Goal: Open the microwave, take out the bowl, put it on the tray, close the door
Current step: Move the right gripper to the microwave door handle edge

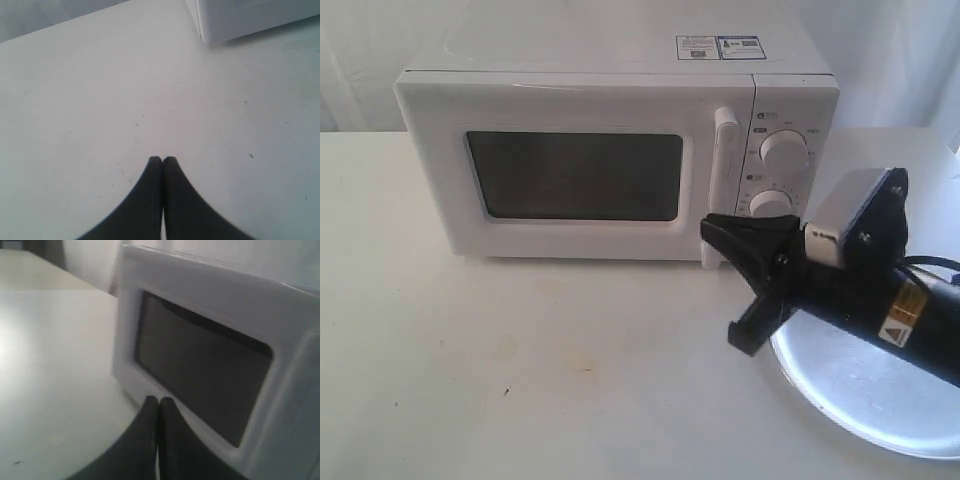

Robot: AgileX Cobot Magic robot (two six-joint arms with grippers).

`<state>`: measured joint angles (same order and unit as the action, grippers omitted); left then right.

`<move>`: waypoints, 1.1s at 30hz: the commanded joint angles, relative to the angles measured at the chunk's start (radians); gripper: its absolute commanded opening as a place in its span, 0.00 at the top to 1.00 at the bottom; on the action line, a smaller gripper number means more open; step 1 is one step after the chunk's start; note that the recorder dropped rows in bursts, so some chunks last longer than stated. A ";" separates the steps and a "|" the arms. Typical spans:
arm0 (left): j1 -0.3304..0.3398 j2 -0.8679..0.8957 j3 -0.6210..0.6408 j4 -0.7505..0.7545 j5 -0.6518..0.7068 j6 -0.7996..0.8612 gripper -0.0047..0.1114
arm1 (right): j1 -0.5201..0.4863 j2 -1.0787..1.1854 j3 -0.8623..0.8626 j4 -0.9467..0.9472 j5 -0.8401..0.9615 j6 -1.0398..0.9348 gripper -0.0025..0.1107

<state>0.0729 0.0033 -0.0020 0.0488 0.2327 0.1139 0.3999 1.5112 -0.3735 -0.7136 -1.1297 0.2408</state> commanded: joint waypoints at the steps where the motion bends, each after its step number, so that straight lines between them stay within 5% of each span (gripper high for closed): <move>1: -0.004 -0.003 0.002 -0.004 0.000 -0.006 0.96 | 0.000 0.119 -0.044 0.335 -0.091 -0.038 0.98; 6: -0.004 -0.003 0.002 -0.004 0.000 -0.006 0.96 | 0.000 0.136 -0.057 0.346 0.013 -0.186 0.93; 14: -0.004 -0.003 0.002 -0.004 0.000 -0.006 0.96 | 0.000 0.189 -0.098 0.261 0.085 -0.234 0.33; 24: -0.004 -0.003 0.002 -0.004 0.000 -0.006 0.96 | 0.000 0.389 -0.217 0.261 0.079 -0.234 0.33; 33: -0.004 -0.003 0.002 -0.004 0.000 -0.006 0.96 | 0.000 0.409 -0.235 0.257 -0.050 -0.241 0.48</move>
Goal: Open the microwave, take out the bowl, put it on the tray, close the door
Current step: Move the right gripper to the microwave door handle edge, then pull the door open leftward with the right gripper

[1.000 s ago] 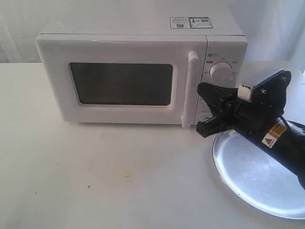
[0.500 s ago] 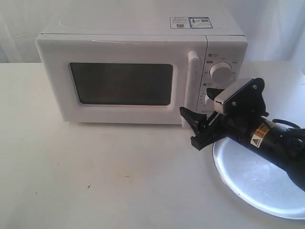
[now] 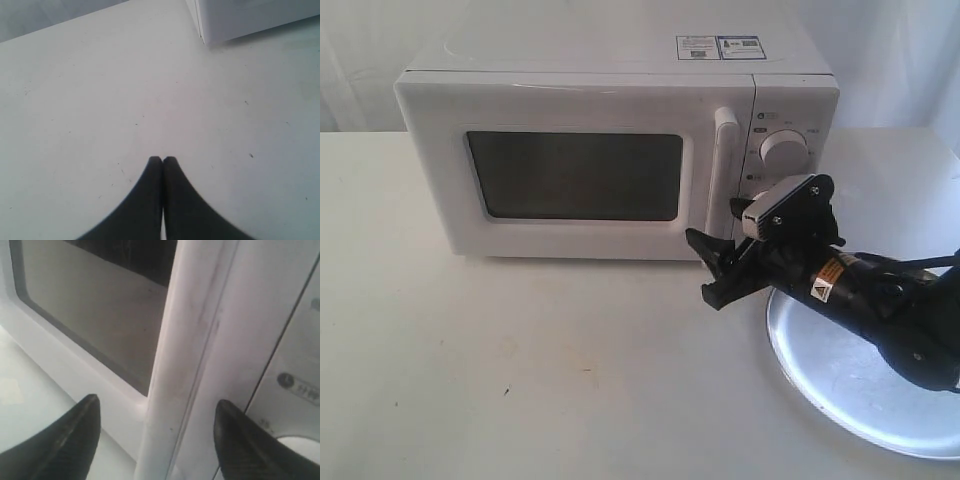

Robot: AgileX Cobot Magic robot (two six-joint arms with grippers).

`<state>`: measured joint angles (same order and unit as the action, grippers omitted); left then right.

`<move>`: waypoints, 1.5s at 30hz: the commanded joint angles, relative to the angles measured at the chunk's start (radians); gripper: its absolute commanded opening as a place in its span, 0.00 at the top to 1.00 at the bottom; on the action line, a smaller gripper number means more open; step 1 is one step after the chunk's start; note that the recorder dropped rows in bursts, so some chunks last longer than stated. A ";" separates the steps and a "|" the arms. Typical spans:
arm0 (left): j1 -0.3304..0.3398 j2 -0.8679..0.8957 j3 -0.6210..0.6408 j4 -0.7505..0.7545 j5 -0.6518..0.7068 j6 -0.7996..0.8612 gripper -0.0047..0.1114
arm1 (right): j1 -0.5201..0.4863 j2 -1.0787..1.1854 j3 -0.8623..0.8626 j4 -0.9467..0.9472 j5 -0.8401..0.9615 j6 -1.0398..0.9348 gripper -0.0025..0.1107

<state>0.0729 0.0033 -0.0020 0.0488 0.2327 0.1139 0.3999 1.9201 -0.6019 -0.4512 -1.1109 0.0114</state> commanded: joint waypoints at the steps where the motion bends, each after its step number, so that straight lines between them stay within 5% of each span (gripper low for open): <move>1: -0.004 -0.003 0.002 -0.004 0.000 -0.006 0.96 | 0.000 0.001 -0.007 -0.006 -0.074 -0.011 0.50; 8: -0.004 -0.003 0.002 -0.004 0.000 -0.006 0.96 | 0.021 0.016 -0.066 -0.002 0.002 -0.011 0.65; 14: -0.004 -0.003 0.002 -0.004 0.000 -0.006 0.96 | 0.069 0.018 -0.086 -0.032 0.023 -0.011 0.98; 18: -0.004 -0.003 0.002 -0.004 0.000 -0.006 0.96 | 0.068 0.018 -0.086 -0.204 0.018 -0.020 0.98; 45: -0.004 -0.003 0.002 -0.004 0.000 -0.006 0.96 | 0.068 -0.086 0.034 -0.286 -0.056 0.018 0.97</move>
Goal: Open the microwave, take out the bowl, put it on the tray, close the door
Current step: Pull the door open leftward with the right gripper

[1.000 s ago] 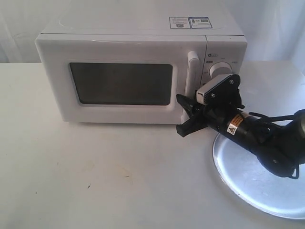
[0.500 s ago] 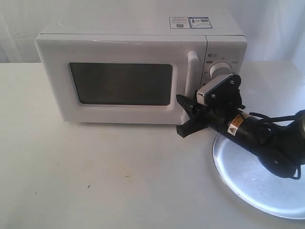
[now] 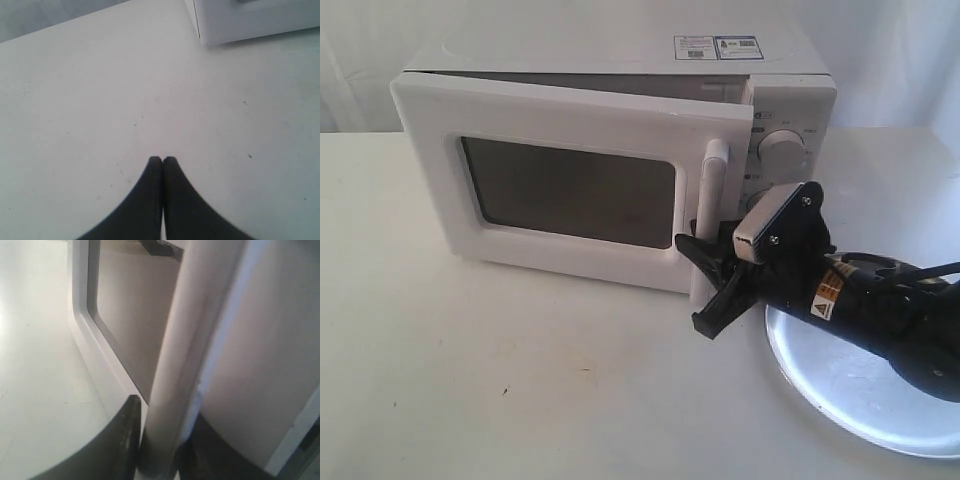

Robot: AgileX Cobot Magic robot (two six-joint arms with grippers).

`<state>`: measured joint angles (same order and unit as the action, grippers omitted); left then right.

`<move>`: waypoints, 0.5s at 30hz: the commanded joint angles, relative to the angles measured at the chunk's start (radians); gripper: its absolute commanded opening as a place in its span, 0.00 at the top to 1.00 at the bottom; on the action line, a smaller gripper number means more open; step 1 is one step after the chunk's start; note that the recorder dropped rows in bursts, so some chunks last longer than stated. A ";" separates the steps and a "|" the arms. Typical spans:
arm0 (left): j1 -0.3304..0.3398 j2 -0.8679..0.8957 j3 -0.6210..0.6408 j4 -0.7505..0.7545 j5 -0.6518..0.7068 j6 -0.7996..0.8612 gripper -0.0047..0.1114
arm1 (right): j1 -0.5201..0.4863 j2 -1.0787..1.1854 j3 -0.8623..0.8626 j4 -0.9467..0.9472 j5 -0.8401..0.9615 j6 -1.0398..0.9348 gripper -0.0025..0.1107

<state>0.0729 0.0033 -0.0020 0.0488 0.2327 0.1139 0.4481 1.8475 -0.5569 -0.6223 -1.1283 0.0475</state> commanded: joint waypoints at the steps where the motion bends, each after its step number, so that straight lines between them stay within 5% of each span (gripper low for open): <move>1: -0.004 -0.003 0.002 -0.004 0.000 -0.006 0.96 | 0.020 -0.014 -0.011 -0.115 -0.038 -0.018 0.96; 10: -0.004 -0.003 0.002 -0.004 0.000 -0.006 0.96 | 0.020 -0.092 0.003 -0.109 0.127 -0.027 0.57; 15: -0.004 -0.003 0.002 -0.004 0.000 -0.006 0.96 | 0.020 -0.197 0.020 -0.126 0.363 -0.026 0.56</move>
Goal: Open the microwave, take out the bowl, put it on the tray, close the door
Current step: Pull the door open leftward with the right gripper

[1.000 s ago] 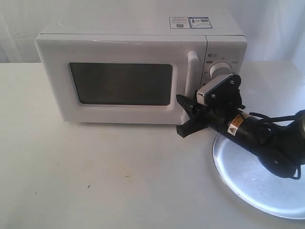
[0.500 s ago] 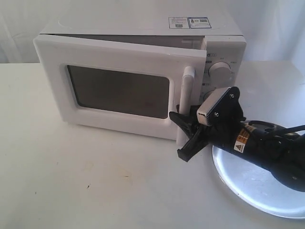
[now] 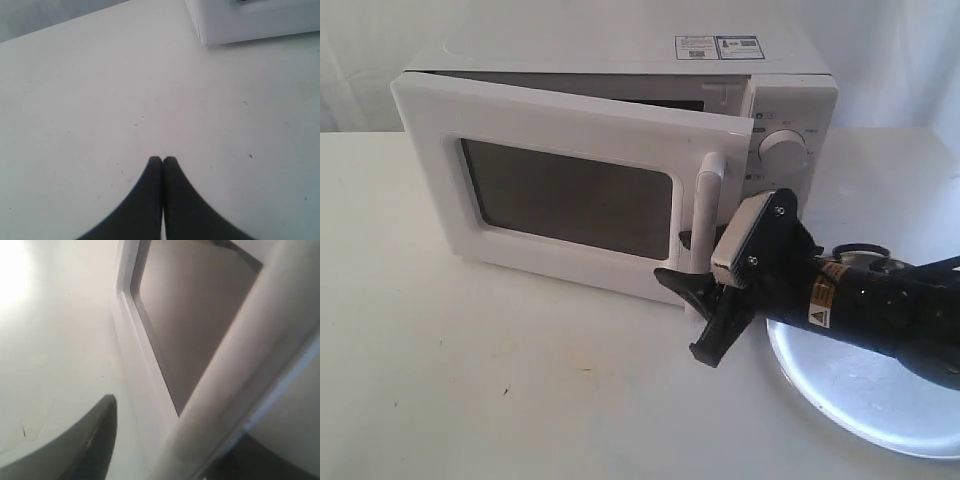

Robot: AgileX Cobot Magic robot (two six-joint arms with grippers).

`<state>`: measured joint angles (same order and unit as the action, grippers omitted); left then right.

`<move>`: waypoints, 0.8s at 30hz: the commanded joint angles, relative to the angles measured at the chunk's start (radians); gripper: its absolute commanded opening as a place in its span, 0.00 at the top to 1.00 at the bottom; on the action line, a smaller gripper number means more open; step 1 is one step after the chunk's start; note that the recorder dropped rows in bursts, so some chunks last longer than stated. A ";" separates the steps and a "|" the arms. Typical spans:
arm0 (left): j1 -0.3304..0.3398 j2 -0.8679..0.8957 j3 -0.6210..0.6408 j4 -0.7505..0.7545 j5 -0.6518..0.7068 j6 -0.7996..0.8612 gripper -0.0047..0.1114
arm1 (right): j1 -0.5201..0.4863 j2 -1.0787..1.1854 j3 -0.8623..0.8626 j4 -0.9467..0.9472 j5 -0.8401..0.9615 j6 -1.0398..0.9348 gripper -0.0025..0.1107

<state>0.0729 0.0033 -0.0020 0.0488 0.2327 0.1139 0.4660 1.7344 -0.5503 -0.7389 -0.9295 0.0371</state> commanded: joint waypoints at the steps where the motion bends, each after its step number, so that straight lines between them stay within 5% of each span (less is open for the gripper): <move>1: -0.004 -0.003 0.002 -0.004 0.000 -0.006 0.96 | 0.002 -0.106 0.014 -0.003 0.227 -0.029 0.57; 5: -0.004 -0.003 0.002 -0.004 0.000 -0.006 0.96 | 0.002 -0.221 0.014 0.053 0.528 -0.037 0.64; 9: -0.004 -0.003 0.002 -0.004 0.000 -0.006 0.96 | 0.002 -0.323 0.016 0.053 0.598 -0.024 0.69; 15: -0.004 -0.003 0.002 -0.004 0.000 -0.006 0.96 | 0.002 -0.378 -0.006 0.252 0.474 -0.164 0.98; 20: -0.004 -0.003 0.002 -0.004 0.000 -0.006 0.96 | 0.002 -0.316 -0.059 0.626 0.386 -0.401 0.98; 24: -0.004 -0.003 0.002 -0.004 0.000 -0.006 0.96 | 0.002 -0.243 -0.092 0.681 0.346 -0.461 0.98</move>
<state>0.0729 0.0033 -0.0020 0.0488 0.2327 0.1139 0.4684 1.4463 -0.6224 -0.1147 -0.5452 -0.3722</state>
